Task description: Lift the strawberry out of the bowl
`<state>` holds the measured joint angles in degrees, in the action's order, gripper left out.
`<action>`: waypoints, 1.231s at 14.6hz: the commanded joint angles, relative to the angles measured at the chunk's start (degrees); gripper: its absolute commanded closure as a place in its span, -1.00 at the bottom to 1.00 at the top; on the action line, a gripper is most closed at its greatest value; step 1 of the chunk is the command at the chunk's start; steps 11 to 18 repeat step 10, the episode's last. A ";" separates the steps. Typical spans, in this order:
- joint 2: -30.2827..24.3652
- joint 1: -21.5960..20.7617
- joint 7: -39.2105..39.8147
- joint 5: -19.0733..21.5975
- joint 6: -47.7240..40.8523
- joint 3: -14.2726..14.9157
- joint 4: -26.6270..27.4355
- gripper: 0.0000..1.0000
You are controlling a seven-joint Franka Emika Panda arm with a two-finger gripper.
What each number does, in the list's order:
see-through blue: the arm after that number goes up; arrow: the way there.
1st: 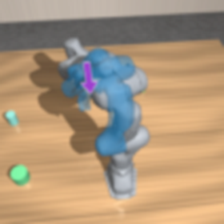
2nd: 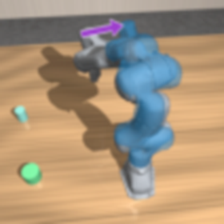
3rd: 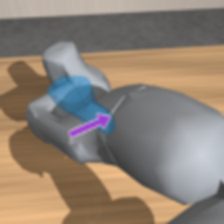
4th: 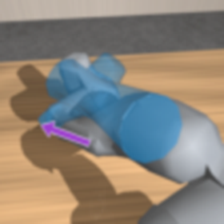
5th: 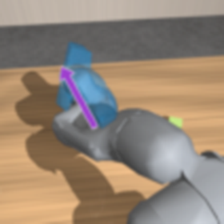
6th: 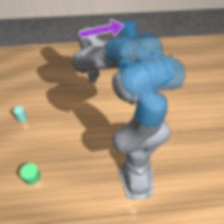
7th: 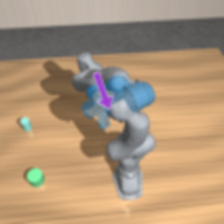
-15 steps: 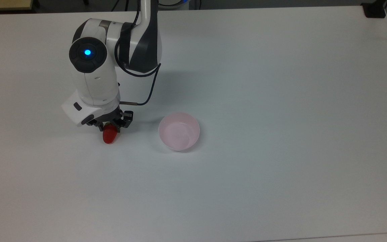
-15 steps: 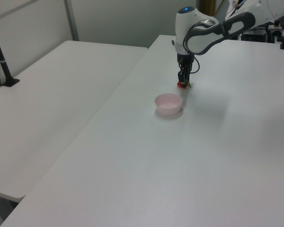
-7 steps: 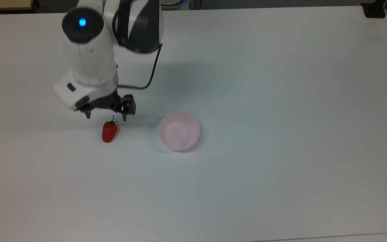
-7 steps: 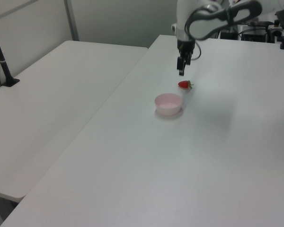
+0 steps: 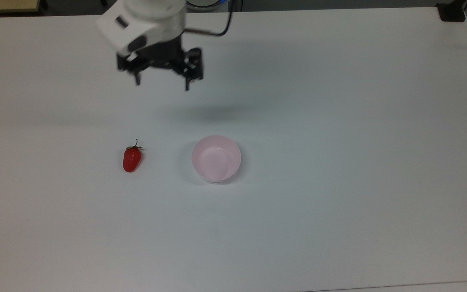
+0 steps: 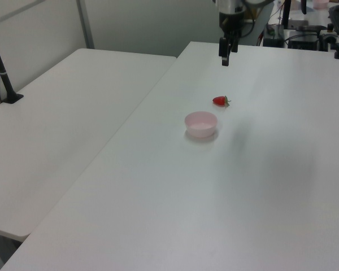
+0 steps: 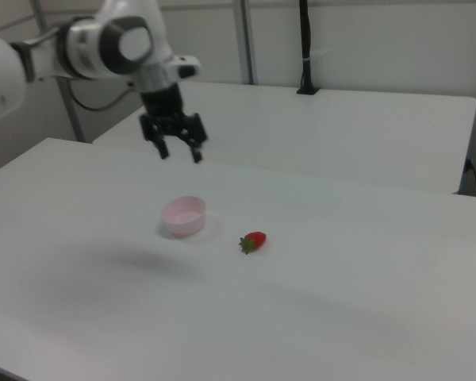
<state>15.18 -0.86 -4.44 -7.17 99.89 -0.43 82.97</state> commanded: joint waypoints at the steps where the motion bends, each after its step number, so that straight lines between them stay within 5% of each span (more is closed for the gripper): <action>1: -6.90 -3.44 -7.41 0.93 -3.91 0.35 4.99 -1.00; 6: -13.77 -3.54 -7.07 3.74 -5.58 0.35 9.83 -1.00; 18: -14.13 -3.36 -7.33 4.71 -7.61 0.26 9.49 -1.00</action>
